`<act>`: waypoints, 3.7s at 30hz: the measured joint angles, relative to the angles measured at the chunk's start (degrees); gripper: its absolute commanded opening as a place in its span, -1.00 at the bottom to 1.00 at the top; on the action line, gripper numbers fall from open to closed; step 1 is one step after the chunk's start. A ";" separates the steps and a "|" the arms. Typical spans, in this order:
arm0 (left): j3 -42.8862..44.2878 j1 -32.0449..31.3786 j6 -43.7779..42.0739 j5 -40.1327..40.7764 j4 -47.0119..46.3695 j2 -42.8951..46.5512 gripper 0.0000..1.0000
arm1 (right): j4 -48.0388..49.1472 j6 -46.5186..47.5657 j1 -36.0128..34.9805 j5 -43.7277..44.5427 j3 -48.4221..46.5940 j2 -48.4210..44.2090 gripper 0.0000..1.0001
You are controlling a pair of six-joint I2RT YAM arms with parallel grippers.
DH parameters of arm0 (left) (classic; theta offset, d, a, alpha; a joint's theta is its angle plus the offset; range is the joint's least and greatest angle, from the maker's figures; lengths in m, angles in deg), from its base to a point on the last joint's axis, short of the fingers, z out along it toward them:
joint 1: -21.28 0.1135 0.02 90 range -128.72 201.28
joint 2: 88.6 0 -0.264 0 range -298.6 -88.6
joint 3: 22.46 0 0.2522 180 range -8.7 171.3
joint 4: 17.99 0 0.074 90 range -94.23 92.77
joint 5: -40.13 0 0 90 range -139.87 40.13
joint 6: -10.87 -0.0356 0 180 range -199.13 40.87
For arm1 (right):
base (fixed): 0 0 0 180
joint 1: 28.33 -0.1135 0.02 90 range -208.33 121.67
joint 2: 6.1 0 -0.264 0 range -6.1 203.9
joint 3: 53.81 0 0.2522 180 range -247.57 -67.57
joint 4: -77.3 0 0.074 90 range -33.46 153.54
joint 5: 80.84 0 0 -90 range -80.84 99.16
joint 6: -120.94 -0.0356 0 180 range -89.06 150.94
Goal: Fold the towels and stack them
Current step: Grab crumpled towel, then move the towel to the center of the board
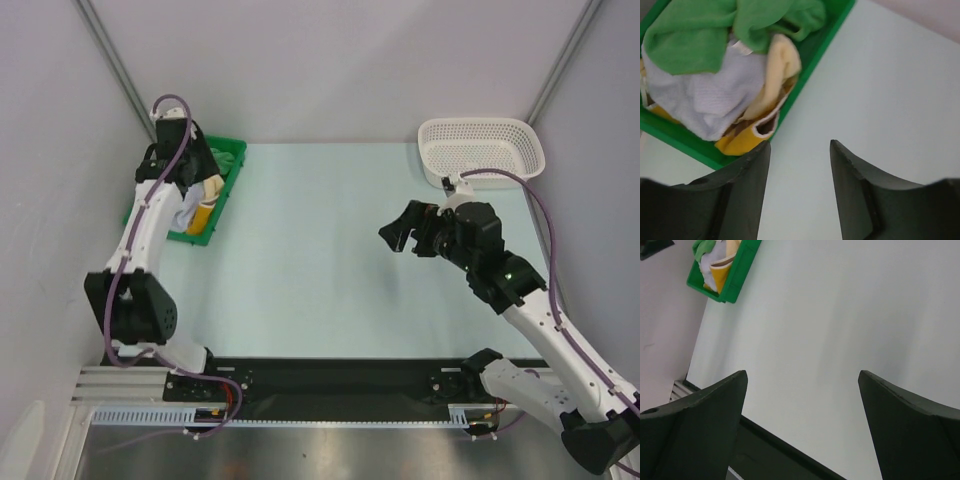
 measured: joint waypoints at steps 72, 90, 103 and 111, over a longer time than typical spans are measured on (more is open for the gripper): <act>-45.92 -37.70 14.99 -16.31 -20.06 28.26 0.30 | 8.66 8.31 5.40 0.02 1.84 22.18 -0.07; 7.98 -28.50 3.37 -14.75 -17.00 -33.99 -0.13 | 16.96 10.36 15.30 -17.53 -11.85 48.19 -0.36; 16.68 -28.50 1.86 -14.73 -11.63 -44.06 -0.15 | 17.29 10.14 15.17 -20.13 -10.67 47.89 -0.36; 17.94 -28.50 1.73 -15.63 -11.08 -44.96 -0.99 | 17.27 10.19 15.17 -20.09 -10.62 47.58 -0.30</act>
